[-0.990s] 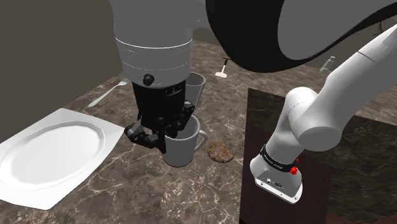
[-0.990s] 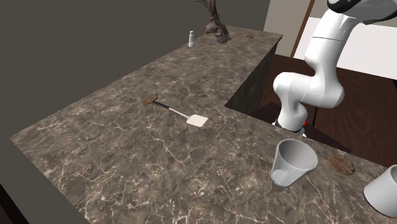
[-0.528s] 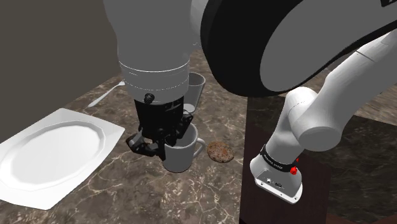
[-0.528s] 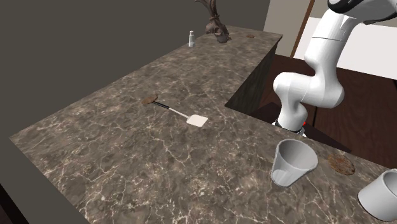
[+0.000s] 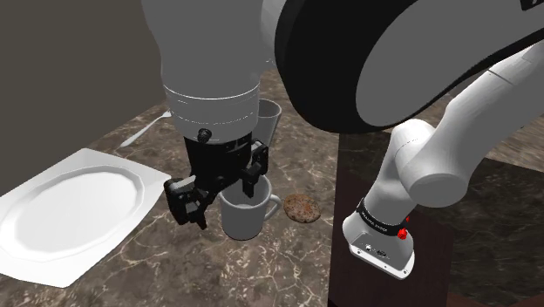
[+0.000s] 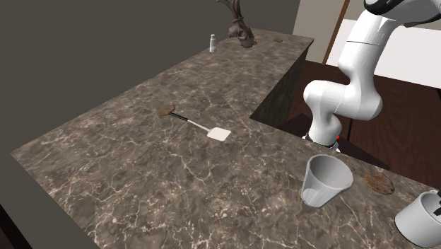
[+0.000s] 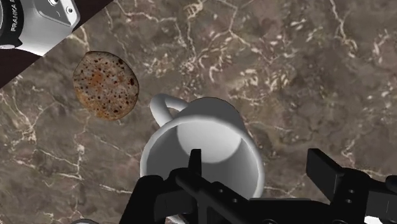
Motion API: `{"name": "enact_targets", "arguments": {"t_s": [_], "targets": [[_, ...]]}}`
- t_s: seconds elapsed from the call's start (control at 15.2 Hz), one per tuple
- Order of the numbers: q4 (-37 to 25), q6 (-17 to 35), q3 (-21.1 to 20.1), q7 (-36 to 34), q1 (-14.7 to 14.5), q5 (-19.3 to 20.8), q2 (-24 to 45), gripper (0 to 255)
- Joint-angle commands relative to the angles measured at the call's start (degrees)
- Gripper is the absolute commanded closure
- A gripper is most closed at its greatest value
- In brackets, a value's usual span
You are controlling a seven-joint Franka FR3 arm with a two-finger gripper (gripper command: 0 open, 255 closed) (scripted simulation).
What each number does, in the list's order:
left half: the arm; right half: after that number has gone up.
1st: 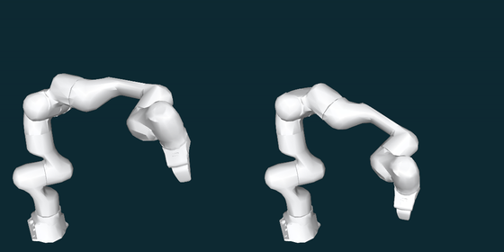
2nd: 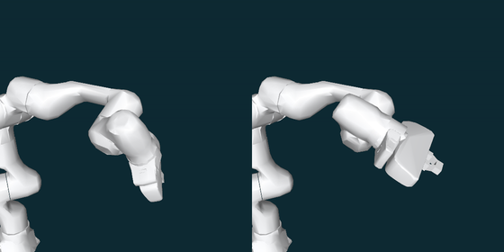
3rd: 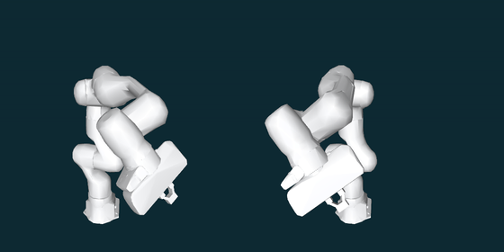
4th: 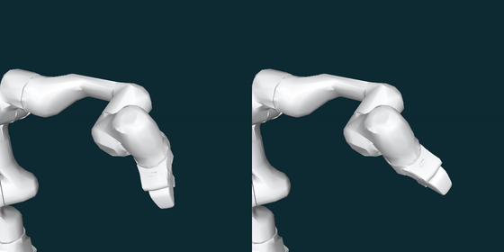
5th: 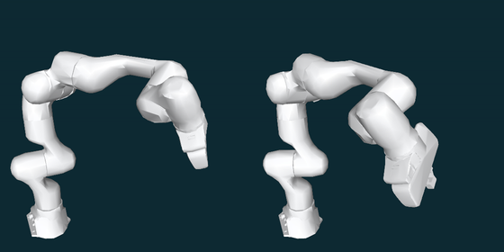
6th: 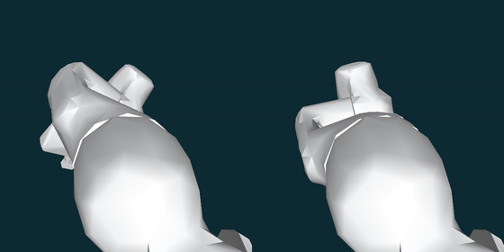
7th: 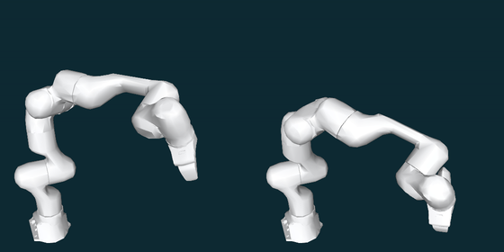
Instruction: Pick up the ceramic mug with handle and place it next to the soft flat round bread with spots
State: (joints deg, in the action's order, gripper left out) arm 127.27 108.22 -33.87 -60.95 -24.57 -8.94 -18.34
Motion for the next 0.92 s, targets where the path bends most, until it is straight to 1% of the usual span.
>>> {"name": "enact_targets", "arguments": {"t_s": [0.0, 0.07, 0.33, 0.86], "targets": [[0.0, 0.0, 0.0, 0.0, 0.0, 0.0, 0.0, 0], [0.0, 0.0, 0.0, 0.0, 0.0, 0.0, 0.0, 0], [-6.9, -7.3, 0.8, 0.0, 0.3, 0.3, -0.5, 0], [-6.9, -7.3, 0.8, 0.0, 0.3, 0.3, -0.5, 0]]}}
